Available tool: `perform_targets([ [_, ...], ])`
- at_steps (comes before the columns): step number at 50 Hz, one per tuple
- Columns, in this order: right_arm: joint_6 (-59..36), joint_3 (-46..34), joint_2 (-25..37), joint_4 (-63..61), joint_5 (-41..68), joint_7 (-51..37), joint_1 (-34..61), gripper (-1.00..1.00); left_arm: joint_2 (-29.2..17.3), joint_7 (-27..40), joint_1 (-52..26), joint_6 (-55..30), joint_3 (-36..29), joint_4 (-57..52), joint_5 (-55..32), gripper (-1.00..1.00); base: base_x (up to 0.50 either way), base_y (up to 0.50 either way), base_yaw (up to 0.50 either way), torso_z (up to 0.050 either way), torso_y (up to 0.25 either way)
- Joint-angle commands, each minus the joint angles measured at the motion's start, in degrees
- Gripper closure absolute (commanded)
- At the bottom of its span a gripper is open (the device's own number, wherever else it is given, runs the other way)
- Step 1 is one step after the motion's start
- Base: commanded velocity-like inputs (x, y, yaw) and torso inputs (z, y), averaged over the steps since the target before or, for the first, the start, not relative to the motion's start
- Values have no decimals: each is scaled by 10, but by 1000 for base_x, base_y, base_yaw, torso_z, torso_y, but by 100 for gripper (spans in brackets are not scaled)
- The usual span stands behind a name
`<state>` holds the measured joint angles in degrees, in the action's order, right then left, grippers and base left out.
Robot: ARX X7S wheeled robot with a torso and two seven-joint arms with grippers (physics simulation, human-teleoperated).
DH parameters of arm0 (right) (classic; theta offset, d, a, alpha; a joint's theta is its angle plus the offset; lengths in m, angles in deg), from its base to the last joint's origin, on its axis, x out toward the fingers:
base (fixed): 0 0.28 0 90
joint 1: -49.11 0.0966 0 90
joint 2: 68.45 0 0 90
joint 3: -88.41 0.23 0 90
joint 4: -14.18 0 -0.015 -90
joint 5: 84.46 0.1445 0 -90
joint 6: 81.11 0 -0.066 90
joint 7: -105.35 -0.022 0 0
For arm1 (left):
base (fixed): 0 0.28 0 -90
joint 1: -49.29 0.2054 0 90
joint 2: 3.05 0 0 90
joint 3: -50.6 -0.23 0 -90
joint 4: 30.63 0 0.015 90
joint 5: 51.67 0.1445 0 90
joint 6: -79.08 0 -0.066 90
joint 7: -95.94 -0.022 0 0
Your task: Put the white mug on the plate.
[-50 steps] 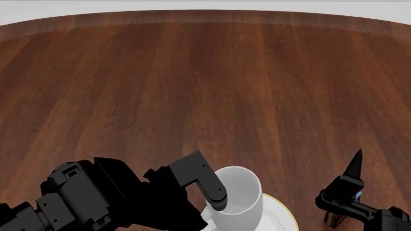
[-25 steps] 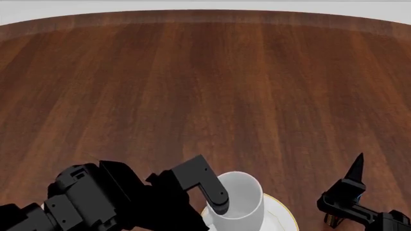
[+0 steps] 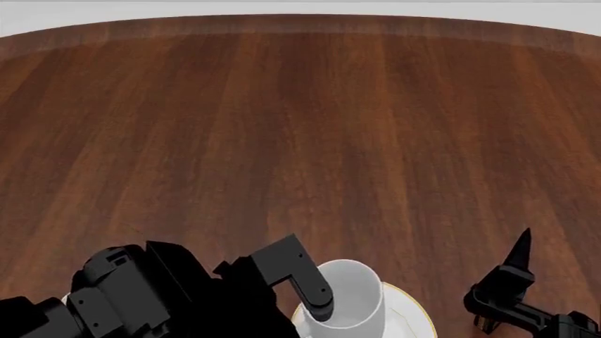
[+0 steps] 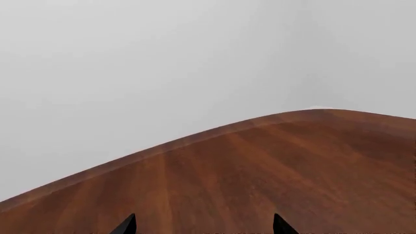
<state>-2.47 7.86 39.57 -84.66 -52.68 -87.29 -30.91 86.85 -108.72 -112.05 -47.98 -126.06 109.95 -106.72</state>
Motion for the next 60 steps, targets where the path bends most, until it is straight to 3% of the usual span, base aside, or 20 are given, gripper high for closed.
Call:
perform_targets([
  [1,7,-1,-1,10,1,3,0,-100,1,3,-2,7,-10,6,-18,100,0,0,0,0,0],
  [60,27,-1,-2,39,10,8,-7,-100,1,-16,19,13,-10,22,-9,100,0,0,0,0,0],
])
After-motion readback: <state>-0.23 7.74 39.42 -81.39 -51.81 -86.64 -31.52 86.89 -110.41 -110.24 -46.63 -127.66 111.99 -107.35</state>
